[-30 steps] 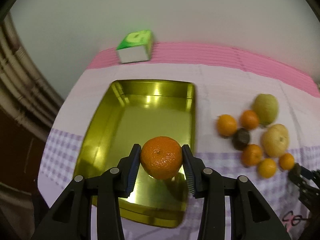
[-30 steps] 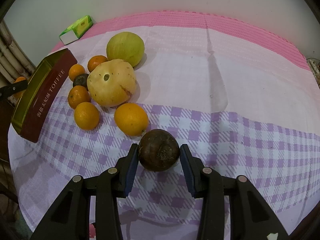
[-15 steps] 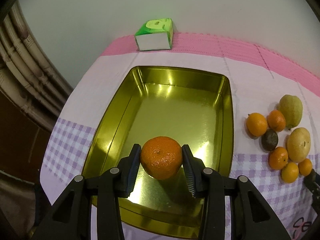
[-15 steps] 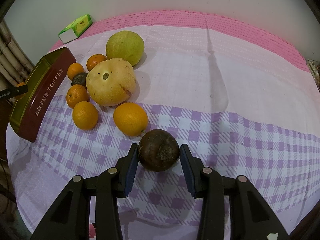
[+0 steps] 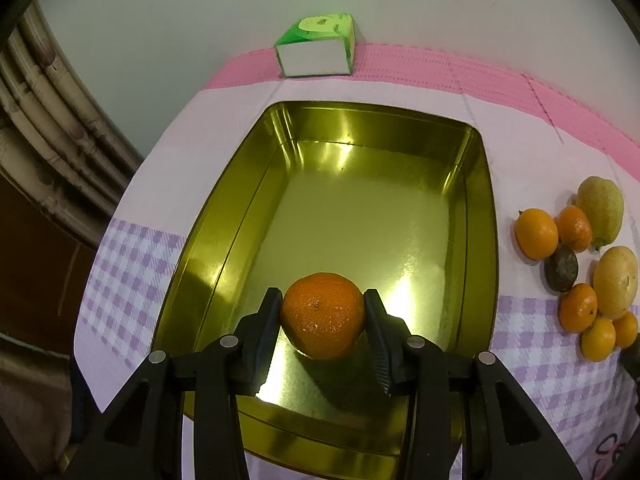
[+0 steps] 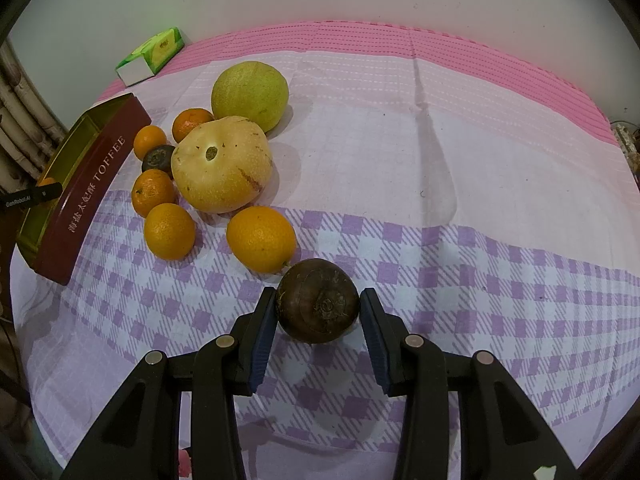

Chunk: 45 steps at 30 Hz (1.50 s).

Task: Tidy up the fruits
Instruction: 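Carry the mandarin into the gold tin and open the left gripper while right holds dark fruit, then lower the dark brown fruit into the tin and open the right gripper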

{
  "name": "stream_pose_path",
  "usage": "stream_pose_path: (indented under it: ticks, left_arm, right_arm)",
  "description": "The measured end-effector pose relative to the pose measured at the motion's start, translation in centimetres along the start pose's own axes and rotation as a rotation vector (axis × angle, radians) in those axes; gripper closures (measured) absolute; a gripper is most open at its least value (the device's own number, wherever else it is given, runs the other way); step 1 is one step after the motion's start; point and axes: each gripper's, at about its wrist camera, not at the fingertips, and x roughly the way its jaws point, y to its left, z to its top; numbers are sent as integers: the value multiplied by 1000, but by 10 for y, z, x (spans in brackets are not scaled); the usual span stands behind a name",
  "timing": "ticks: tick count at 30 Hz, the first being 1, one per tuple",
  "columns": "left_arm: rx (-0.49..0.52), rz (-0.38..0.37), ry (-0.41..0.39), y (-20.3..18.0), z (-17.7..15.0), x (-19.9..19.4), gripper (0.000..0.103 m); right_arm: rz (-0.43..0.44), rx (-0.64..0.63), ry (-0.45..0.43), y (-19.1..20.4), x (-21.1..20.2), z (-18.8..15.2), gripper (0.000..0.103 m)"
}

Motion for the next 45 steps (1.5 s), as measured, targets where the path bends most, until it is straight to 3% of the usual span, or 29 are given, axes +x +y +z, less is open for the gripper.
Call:
stream_pose_path:
  ticks: [19,33,38,45]
  left_arm:
    - [-17,-12,61,3,-3,14,60]
    - [-46,-23,99,12,1,19,58]
    - [-56,-36,80,13,3,8,50]
    - [-107,-51,-31,34,9,-31,38]
  right_arm:
    - [-14,-13,-80,6,-34,23,64]
    - [58,-162,-110,82,-41,60,64]
    - [88,-218,-126,111,-36,71,64]
    - [137,-287,-119,149,-23,85,64]
